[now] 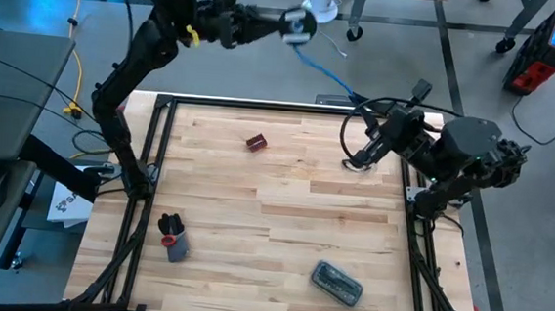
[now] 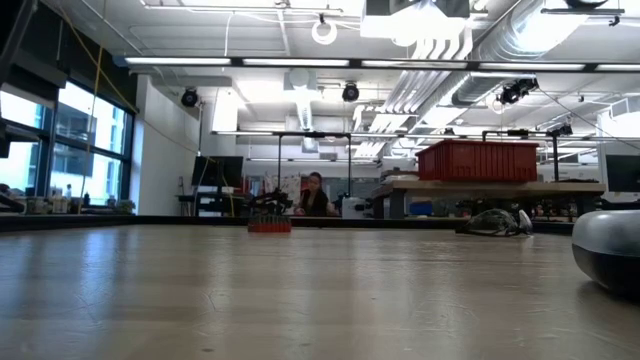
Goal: Coil cords
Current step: Coil the blue wire onto the spool
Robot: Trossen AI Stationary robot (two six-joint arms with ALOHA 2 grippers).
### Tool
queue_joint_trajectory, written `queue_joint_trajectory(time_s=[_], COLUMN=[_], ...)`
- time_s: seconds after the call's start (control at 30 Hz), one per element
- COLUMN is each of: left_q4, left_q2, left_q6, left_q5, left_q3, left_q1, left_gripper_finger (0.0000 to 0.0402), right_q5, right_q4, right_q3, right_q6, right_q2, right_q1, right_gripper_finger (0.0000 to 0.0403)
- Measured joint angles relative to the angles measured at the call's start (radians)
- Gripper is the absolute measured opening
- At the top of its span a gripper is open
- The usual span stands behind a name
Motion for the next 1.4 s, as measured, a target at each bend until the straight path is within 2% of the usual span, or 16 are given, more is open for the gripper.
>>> queue_joint_trajectory(time_s=[0.2, 0.47, 0.63, 0.73, 0.87, 1.2, 1.4], left_q4=[-0.184, -0.217, -0.217, -0.216, -0.216, -0.204, -0.059], left_q2=[-0.032, -0.03, -0.03, -0.025, -0.023, 0.032, 0.084], left_q6=[-0.081, -0.229, -0.249, -0.222, -0.208, -0.306, -0.412], left_q5=[0.167, 0.334, 0.343, 0.299, 0.267, 0.35, 0.413], left_q3=[0.0, 0.0, 0.0, 0.0, 0.0, 0.0, -0.002], left_q1=[-0.023, -0.111, -0.149, -0.157, -0.146, -0.235, -0.3], left_gripper_finger=[0.0003, 0.0003, 0.0003, 0.0003, 0.0003, 0.0003, 0.0003], right_q5=[-0.004, -0.057, -0.142, -0.2, -0.208, -0.218, -0.232], right_q4=[-0.019, -0.018, 0.004, 0.026, 0.025, 0.033, 0.033], right_q3=[0.0, 0.0, 0.0, 0.0, 0.0, 0.0, 0.0], right_q6=[-0.002, -0.002, 0.003, 0.025, 0.021, 0.005, 0.007], right_q2=[-0.002, -0.021, -0.028, -0.029, -0.028, -0.037, -0.037], right_q1=[-0.001, -0.033, -0.055, -0.06, -0.06, -0.072, -0.078], right_gripper_finger=[0.0, 0.0, 0.0, 0.0, 0.0, 0.0, 0.0])
